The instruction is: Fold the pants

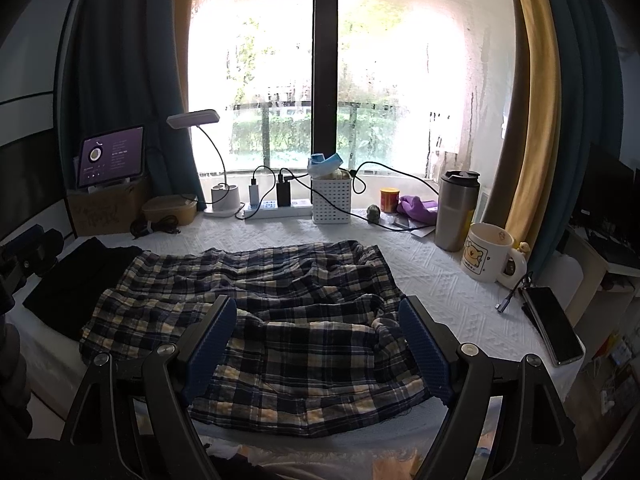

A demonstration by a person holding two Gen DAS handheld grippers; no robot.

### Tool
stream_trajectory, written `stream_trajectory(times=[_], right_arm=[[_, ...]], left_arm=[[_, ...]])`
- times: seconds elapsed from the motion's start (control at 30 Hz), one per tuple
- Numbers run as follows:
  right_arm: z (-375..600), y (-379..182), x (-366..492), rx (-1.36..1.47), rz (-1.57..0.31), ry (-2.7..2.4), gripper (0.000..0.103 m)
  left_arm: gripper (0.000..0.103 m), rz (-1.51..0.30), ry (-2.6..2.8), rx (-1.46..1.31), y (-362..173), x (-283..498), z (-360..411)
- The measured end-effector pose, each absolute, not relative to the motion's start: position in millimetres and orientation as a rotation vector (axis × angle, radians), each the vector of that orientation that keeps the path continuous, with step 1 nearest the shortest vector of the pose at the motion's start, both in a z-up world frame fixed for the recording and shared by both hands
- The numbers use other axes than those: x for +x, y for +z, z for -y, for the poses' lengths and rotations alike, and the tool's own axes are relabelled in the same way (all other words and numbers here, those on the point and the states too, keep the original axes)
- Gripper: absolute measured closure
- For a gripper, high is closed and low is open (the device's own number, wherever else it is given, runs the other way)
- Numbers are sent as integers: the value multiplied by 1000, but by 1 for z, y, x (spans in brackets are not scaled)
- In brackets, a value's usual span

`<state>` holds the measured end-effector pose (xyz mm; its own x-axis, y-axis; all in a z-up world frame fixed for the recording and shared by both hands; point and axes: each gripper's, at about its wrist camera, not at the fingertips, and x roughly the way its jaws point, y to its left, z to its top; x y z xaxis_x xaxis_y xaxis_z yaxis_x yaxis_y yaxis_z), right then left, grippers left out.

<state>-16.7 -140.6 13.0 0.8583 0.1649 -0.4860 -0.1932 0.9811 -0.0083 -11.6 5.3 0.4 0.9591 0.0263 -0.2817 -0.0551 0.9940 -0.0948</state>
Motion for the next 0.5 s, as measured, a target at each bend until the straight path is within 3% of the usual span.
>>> stream_trajectory(times=[0.5], right_arm=[[139, 11, -15, -57, -511, 189, 18]], left_arm=[[4, -310, 61, -95, -3, -6, -6]])
